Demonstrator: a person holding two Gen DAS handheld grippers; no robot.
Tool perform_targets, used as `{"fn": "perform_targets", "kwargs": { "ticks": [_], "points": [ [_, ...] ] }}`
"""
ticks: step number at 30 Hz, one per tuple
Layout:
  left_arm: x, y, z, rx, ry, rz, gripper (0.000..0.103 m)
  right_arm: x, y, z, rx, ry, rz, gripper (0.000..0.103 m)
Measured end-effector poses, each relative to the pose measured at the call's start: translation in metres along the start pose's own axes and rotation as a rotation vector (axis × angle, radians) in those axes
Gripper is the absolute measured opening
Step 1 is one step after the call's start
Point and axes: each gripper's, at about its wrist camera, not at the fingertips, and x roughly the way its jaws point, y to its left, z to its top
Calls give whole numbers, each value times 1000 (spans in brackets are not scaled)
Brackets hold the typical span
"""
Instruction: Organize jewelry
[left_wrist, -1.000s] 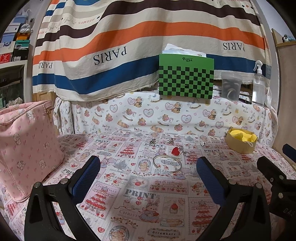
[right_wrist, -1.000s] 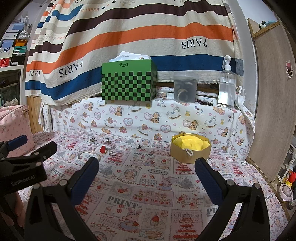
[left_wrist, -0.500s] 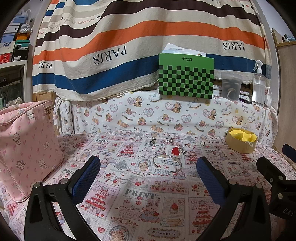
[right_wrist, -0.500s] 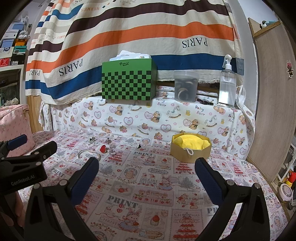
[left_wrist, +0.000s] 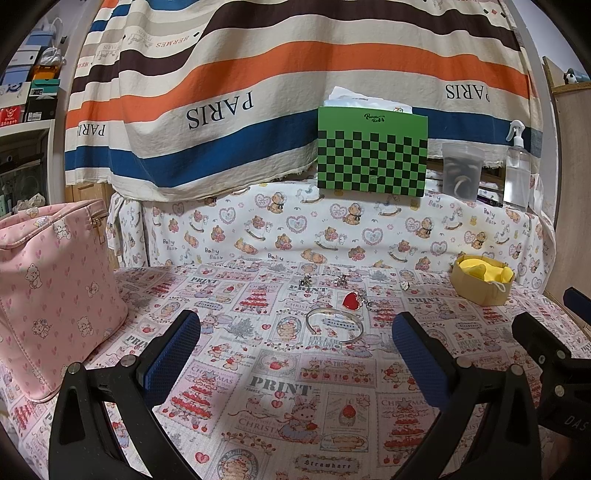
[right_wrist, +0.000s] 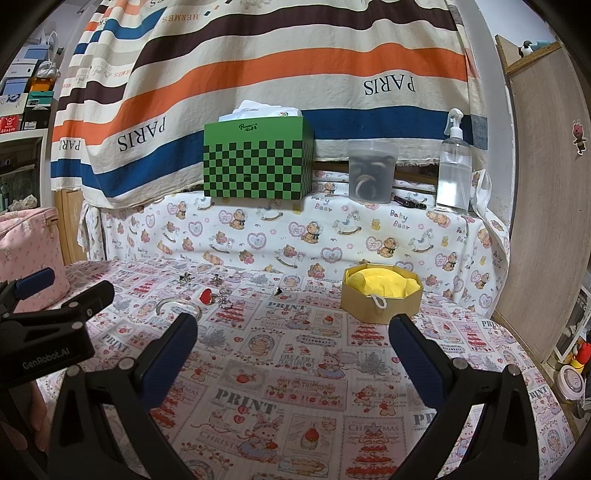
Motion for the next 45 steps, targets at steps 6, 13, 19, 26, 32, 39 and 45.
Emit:
{"fn": "perform_targets", "kwargs": {
  "ticks": [6,13,19,26,32,39,45],
  "points": [
    [3,6,-1,-26,13,11,103,3,-3,-3,18,25,7,103],
    [-1,6,-2,-22,0,-5,103,6,-4,-4,27,33,-2,103],
    [-20,5,-2,4,-93,6,103,1,-4,-3,20,8,3,103],
    [-34,49,2,-210,-178,-265,103,-22,14,-1,-92,-64,-28,103],
    [-55,55,26,-102,-238,-153,103,-36,7,3,-47,-66,-115,103],
    [-57,32,62,34,-182,6,103,-15,-19,26,66,42,8,103],
    [-15,21,92,3,-31,31,103,13,-31,50,69,130,63,103]
  ]
}}
